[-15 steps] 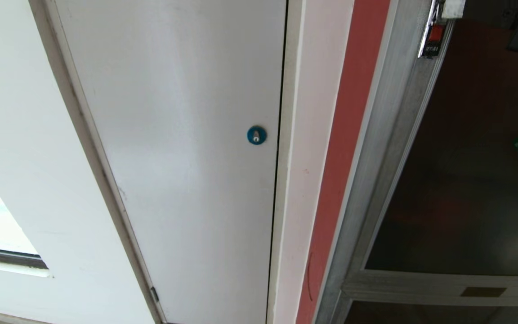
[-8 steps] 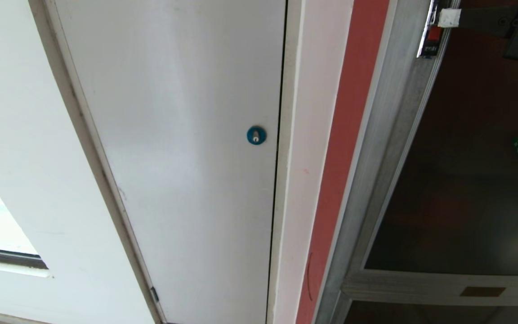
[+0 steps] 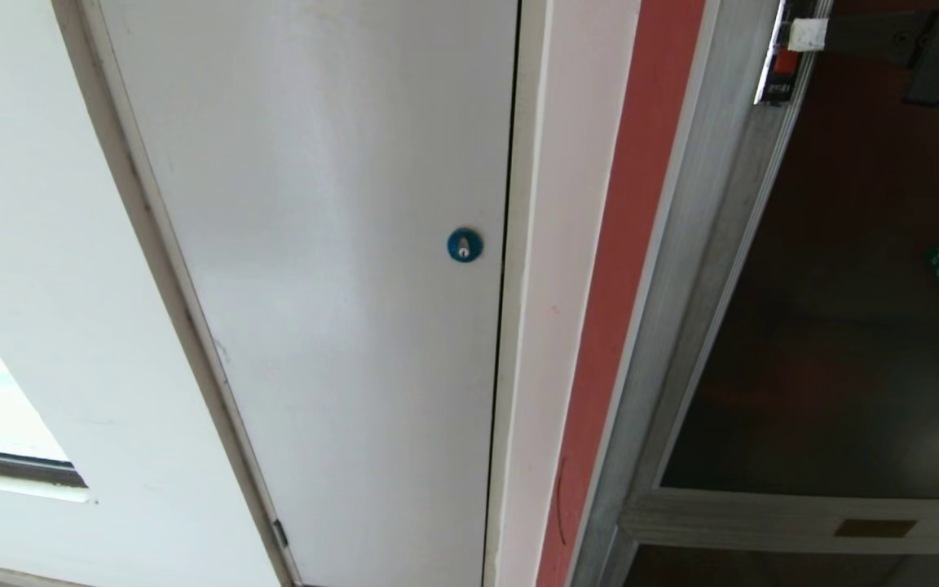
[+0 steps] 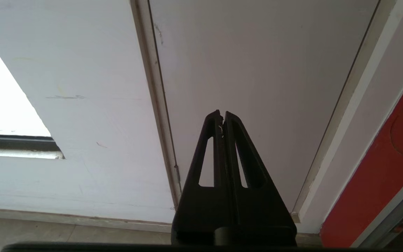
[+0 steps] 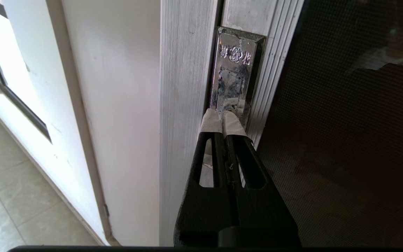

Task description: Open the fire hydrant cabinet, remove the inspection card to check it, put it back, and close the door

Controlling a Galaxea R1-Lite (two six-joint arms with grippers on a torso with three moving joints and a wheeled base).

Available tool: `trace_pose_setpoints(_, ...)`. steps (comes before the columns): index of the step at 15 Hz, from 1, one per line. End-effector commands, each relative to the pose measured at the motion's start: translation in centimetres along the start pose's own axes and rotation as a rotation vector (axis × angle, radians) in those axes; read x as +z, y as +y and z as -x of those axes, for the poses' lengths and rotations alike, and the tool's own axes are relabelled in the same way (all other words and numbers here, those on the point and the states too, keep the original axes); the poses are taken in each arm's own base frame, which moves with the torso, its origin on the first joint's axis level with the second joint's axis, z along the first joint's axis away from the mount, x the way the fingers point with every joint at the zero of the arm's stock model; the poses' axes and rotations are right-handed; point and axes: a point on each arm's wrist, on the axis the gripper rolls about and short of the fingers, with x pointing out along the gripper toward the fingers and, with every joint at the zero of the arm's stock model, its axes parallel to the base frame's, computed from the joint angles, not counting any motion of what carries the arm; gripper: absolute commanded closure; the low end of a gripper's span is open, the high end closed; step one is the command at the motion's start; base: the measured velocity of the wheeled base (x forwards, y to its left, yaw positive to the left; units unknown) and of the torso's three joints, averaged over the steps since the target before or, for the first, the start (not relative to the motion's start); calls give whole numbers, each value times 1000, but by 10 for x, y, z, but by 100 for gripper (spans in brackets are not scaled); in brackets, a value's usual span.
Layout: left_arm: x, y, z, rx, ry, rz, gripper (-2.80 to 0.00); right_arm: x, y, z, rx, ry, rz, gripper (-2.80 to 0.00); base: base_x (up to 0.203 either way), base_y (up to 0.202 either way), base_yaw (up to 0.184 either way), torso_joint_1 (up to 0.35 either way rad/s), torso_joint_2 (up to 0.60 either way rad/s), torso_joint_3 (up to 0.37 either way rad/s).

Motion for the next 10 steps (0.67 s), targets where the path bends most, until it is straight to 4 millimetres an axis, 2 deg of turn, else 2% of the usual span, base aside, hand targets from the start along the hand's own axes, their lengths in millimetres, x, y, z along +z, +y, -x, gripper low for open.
trace_pose_setpoints(1, -2, 0, -1, 0, 7, 0, 0, 4, 2, 5, 2, -17, 7, 0, 0, 0, 0, 0, 0, 0)
trace_pose_setpoints(10, -2, 0, -1, 0, 7, 0, 0, 29, 28, 65, 33, -124, 44, 0, 0, 0, 0, 0, 0, 0)
